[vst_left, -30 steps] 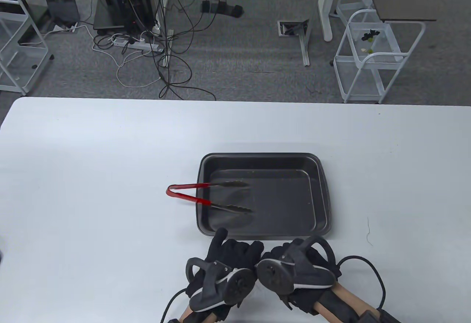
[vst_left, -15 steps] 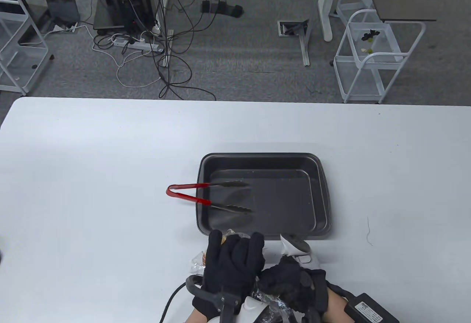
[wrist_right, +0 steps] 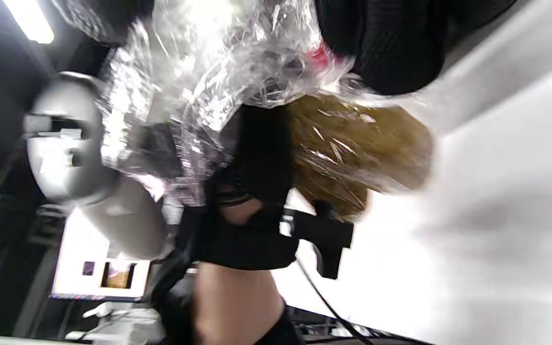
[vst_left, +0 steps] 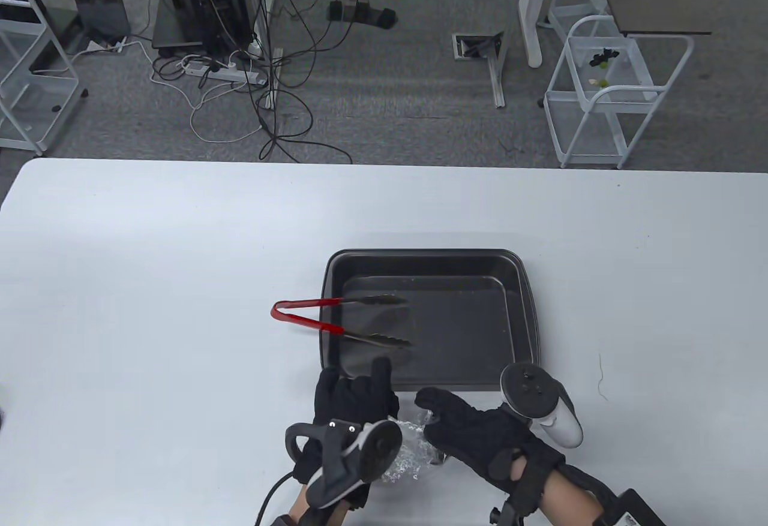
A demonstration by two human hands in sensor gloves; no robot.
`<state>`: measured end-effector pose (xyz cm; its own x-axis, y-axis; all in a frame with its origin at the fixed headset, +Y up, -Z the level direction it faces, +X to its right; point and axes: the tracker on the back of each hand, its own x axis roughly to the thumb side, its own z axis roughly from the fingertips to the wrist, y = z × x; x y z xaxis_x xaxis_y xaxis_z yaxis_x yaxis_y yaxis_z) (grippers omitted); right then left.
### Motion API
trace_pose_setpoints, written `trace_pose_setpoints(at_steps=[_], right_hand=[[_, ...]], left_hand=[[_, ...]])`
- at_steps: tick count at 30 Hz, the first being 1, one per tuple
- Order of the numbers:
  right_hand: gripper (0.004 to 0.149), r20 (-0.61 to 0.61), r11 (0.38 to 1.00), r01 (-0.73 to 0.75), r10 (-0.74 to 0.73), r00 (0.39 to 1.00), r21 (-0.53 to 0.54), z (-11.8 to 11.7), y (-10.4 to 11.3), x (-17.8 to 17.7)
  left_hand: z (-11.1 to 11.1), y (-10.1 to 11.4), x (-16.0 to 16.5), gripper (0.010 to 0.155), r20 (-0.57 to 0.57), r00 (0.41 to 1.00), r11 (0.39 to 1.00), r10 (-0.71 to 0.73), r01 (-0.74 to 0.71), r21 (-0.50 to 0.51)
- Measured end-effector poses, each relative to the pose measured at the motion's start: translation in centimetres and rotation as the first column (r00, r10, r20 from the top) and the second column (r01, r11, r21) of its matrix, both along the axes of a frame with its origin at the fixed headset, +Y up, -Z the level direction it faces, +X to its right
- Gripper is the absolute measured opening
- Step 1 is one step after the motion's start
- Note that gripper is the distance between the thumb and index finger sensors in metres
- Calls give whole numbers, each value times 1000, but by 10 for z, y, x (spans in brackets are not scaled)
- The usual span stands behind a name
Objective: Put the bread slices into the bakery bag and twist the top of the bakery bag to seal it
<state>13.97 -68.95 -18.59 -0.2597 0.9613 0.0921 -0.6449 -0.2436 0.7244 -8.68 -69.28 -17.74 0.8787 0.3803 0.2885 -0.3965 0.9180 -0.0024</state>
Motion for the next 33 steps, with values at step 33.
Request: trace_pose_setpoints(at_steps=[33], right_hand=[[49,471,-684,42,543,695,728,79,42,-74]], left_hand=[[-1,-59,48,63,282,458,343,843,-53,-938]])
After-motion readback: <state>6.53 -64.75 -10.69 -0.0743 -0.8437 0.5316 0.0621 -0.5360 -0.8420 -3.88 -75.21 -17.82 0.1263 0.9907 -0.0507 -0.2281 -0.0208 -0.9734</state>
